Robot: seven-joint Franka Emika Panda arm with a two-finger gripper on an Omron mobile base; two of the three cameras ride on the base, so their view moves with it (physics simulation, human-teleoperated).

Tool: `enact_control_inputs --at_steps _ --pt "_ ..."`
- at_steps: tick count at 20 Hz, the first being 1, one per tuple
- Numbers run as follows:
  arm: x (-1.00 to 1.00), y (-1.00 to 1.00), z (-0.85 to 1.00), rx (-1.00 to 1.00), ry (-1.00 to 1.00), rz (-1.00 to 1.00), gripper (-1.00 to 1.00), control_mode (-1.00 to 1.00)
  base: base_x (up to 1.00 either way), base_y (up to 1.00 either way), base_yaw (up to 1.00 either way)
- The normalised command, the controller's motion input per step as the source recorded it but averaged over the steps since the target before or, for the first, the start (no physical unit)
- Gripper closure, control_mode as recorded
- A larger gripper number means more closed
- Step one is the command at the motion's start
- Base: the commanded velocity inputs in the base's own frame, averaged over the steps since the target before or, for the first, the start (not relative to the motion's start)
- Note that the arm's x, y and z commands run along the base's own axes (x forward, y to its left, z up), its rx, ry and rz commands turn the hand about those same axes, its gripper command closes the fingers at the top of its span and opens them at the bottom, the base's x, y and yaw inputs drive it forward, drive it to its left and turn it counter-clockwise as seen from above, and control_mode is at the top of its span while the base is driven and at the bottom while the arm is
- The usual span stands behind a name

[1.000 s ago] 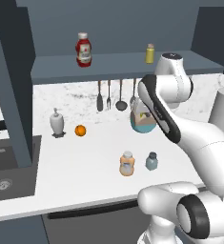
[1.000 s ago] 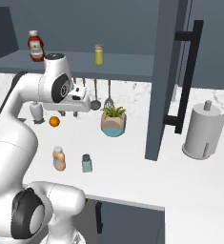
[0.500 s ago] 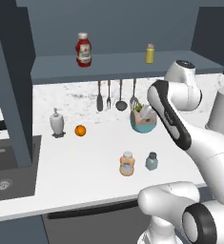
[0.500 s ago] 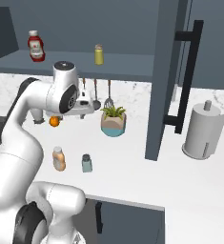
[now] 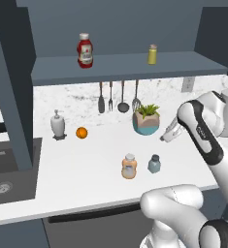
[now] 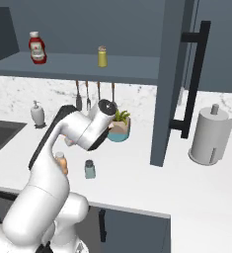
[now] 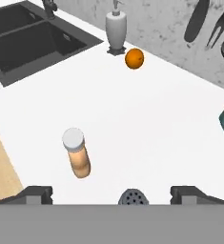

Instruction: Put the shaker and condiment bottle from the counter next to their counterparts in the cabinet.

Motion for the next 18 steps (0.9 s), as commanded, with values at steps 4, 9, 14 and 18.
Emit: enact_control_inputs --at_steps 4,9,14,18 --pt "0.0 -0.14 -0.67 0.14 -0.09 0.31 -1.0 -1.0 0.0 0.0 0.0" --pt "0.05 -0.08 -0.71 0.14 -0.09 0.38 -1.0 -1.0 0.0 0.0 0.0" --pt "0.0 -0.02 -0.56 0.07 -0.04 0.24 -1.0 -1.0 0.0 0.0 0.0" --pt "0.0 -0.01 -0.45 0.0 -0.09 0.16 -1.0 -1.0 0.0 0.0 0.0"
